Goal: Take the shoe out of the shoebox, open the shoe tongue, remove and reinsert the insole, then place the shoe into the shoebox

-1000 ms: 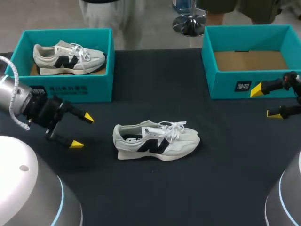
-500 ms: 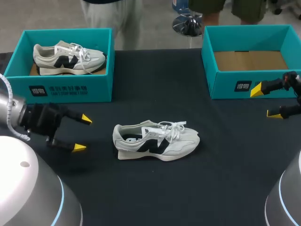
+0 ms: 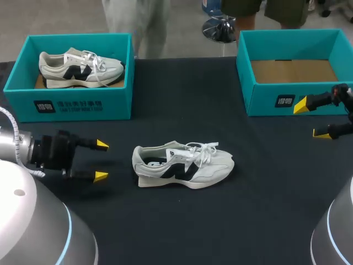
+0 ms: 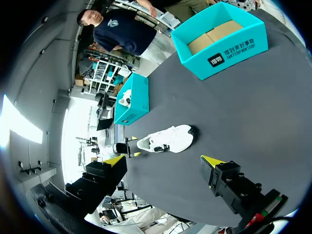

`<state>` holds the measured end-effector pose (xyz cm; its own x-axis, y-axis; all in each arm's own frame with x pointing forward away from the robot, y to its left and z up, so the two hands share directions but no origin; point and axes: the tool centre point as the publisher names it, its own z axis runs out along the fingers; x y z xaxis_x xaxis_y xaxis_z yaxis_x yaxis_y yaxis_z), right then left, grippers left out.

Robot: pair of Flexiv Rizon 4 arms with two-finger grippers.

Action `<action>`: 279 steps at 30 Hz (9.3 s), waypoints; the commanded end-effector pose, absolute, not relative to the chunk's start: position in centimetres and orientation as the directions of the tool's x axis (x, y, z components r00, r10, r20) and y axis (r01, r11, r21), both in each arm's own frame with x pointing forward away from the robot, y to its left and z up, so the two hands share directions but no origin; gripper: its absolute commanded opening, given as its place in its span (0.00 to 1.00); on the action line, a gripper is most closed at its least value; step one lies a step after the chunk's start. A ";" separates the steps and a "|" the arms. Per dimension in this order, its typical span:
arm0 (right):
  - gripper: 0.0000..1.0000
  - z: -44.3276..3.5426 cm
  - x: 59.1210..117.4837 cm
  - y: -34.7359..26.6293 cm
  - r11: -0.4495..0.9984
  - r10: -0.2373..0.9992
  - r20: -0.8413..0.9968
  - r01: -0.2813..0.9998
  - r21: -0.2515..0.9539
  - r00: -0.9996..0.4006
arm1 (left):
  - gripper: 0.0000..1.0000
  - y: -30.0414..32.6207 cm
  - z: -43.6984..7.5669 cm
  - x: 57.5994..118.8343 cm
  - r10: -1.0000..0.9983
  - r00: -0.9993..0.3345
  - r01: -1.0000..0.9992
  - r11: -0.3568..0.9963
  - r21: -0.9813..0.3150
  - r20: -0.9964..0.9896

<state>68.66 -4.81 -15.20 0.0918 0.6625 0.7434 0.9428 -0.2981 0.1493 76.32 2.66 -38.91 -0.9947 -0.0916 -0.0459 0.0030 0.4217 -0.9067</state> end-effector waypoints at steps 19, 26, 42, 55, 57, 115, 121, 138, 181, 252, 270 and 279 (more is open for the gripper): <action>1.00 -15.2 68.4 -4.8 -0.301 0.664 0.742 0.942 0.151 0.093 | 1.00 2.3 -39.7 76.7 -0.106 -0.994 -0.013 0.439 -0.898 -0.037; 1.00 -15.2 68.4 -4.8 -0.301 0.664 0.742 0.942 0.151 0.093 | 1.00 2.3 -39.7 76.7 -0.106 -0.994 -0.013 0.439 -0.898 -0.037; 1.00 -15.2 68.4 -4.8 -0.301 0.664 0.742 0.942 0.151 0.093 | 1.00 2.0 -40.3 76.7 -0.099 -0.995 -0.030 0.439 -0.898 -0.015; 1.00 -15.2 68.4 -4.8 -0.301 0.664 0.742 0.942 0.151 0.093 | 1.00 -1.3 -42.1 77.6 -0.069 -0.997 -0.049 0.448 -0.893 0.020; 1.00 -15.2 68.4 -4.8 -0.301 0.664 0.742 0.942 0.151 0.093 | 1.00 -1.7 -42.0 77.6 -0.069 -0.997 -0.049 0.445 -0.894 0.021; 1.00 -15.2 68.4 -4.8 -0.301 0.664 0.742 0.942 0.151 0.093 | 1.00 -9.4 -42.2 76.0 -0.072 -0.996 -0.082 0.386 -0.919 0.059; 1.00 -15.2 68.4 -4.8 -0.301 0.664 0.742 0.942 0.151 0.093 | 1.00 -9.6 -42.4 76.1 -0.059 -0.996 -0.080 0.395 -0.915 0.062; 1.00 -15.2 68.4 -4.8 -0.301 0.664 0.742 0.942 0.151 0.093 | 0.00 -9.8 -42.4 75.9 -0.015 -0.999 -0.032 0.434 -0.900 0.028; 1.00 -15.8 70.6 1.5 -0.287 0.799 0.595 0.925 0.249 0.088 | 0.00 -9.7 -42.4 75.9 -0.016 -0.999 -0.032 0.436 -0.899 0.027; 1.00 -23.6 73.4 19.6 -0.099 0.987 0.151 0.966 0.239 0.063 | 0.00 -9.7 -42.4 75.9 -0.016 -0.999 -0.032 0.436 -0.899 0.027; 1.00 -25.7 71.9 21.4 -0.084 0.987 0.149 0.981 0.173 0.058 | 0.00 -9.7 -42.4 75.9 -0.016 -0.999 -0.032 0.436 -0.899 0.027; 1.00 -27.9 71.8 22.7 -0.076 0.993 0.098 0.984 0.162 0.061 | 0.00 -9.7 -42.4 75.9 -0.016 -0.999 -0.032 0.436 -0.899 0.027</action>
<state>71.54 20.88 -26.30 0.0549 0.9907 0.1246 0.9834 -0.0753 0.1649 75.93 -9.65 -42.33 -0.9995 -0.0163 0.0272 -0.0316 0.4336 -0.9005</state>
